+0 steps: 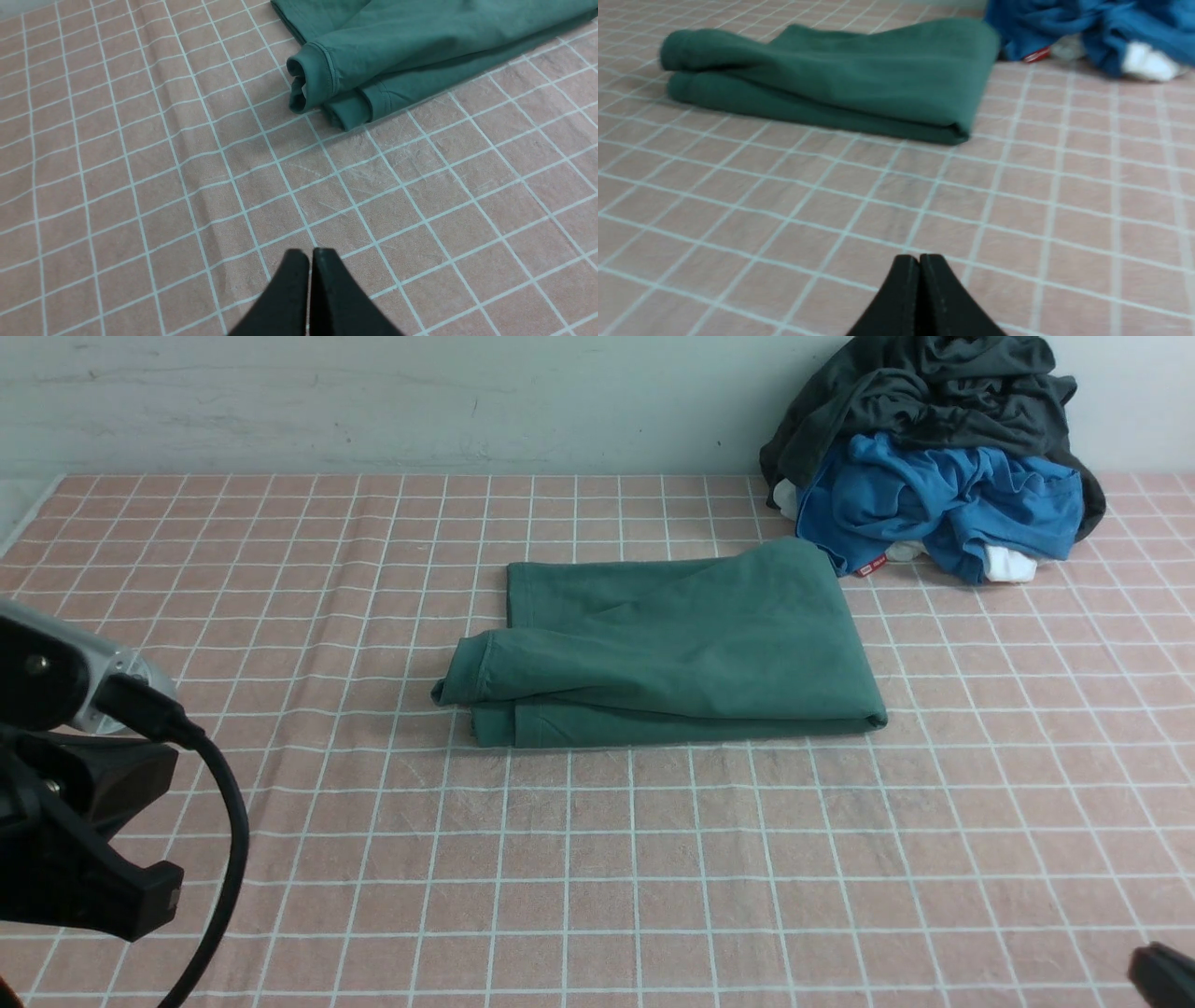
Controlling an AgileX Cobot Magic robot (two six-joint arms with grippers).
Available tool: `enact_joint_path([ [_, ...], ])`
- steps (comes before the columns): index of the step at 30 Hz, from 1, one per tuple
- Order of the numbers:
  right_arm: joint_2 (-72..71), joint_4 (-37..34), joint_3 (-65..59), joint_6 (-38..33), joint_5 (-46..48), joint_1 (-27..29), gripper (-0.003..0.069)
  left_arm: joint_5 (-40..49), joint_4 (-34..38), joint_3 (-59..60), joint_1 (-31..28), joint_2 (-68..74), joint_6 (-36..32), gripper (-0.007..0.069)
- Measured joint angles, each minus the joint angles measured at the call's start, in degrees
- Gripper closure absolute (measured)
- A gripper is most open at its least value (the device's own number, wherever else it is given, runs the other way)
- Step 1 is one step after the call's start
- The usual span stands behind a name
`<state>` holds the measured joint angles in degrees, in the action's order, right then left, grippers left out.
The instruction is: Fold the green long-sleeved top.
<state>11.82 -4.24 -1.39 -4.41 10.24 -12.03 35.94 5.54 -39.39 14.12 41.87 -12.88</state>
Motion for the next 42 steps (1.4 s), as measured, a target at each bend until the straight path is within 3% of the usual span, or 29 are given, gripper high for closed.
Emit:
enact_joint_path([
  [3, -9.7, 4.5, 0.0, 3.2, 8.1, 6.9, 0.0673, 0.0, 0.0, 0.0, 0.0, 0.0, 0.0, 0.0628],
  [7, -12.3, 6.3, 0.0, 4.4, 9.5, 11.9, 0.0673, 0.0, 0.1, 0.0, 0.0, 0.0, 0.0, 0.0628],
  [28, -12.4, 6.7, 0.0, 4.4, 10.0, 12.7, 0.0673, -1.9, -0.1, 3.2, 0.1, -2.8, 0.0, 0.0628],
  [37, -12.4, 6.7, 0.0, 4.4, 10.1, 12.7, 0.0673, -4.5, -1.6, 22.6, -0.9, -27.0, 1.1, 0.0628],
  [42, -12.4, 6.7, 0.0, 4.4, 10.1, 12.7, 0.0673, -9.4, -5.5, 32.0, -2.7, -41.6, 6.4, 0.0628],
])
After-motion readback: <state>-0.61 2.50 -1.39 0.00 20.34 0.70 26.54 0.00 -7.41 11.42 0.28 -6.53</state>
